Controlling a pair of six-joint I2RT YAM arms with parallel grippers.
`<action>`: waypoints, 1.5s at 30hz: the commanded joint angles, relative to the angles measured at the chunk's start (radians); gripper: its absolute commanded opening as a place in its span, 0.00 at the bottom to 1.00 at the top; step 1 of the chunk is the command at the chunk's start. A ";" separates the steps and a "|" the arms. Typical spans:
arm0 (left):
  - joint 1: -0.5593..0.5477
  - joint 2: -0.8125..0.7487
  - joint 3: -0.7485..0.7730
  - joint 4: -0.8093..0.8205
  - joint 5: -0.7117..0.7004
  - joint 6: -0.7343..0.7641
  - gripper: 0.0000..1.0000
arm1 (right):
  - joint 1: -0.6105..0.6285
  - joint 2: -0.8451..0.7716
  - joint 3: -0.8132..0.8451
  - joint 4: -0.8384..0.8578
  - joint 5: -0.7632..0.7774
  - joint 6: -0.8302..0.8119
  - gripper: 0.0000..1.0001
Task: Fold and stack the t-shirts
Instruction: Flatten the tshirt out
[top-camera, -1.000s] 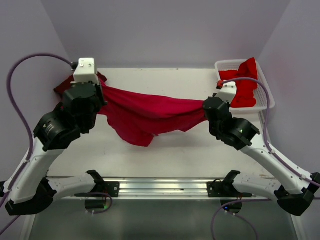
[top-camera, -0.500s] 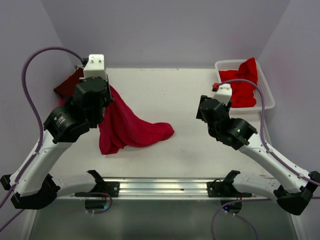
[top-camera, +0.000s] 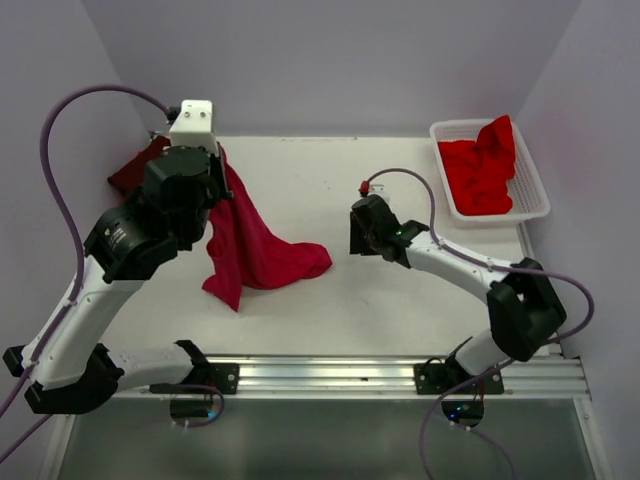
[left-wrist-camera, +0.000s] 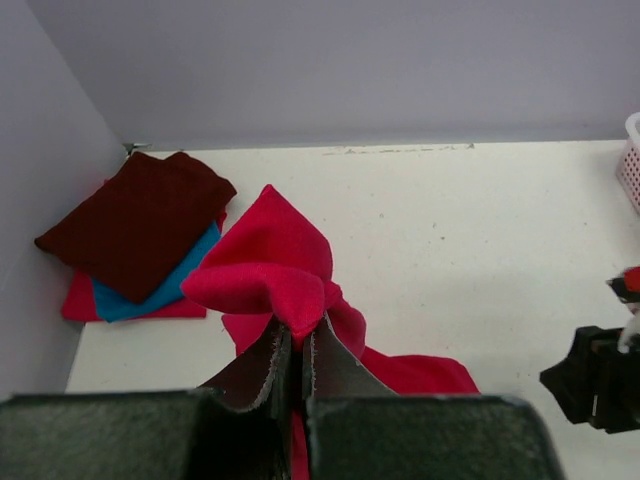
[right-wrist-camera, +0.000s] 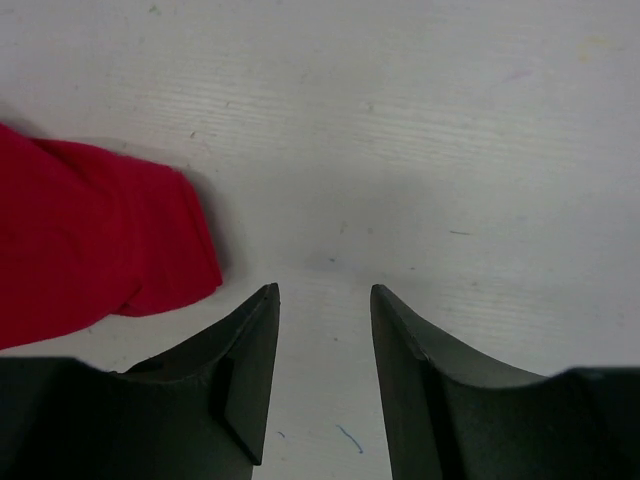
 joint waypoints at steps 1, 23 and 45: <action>-0.002 0.004 0.051 0.022 0.036 -0.002 0.00 | -0.039 0.094 0.065 0.191 -0.358 -0.003 0.45; -0.002 -0.002 0.043 0.009 0.059 -0.017 0.00 | -0.127 0.550 0.214 0.441 -0.886 0.092 0.50; -0.002 -0.023 -0.040 0.046 0.052 -0.017 0.00 | -0.141 0.248 0.108 0.355 -0.699 -0.023 0.00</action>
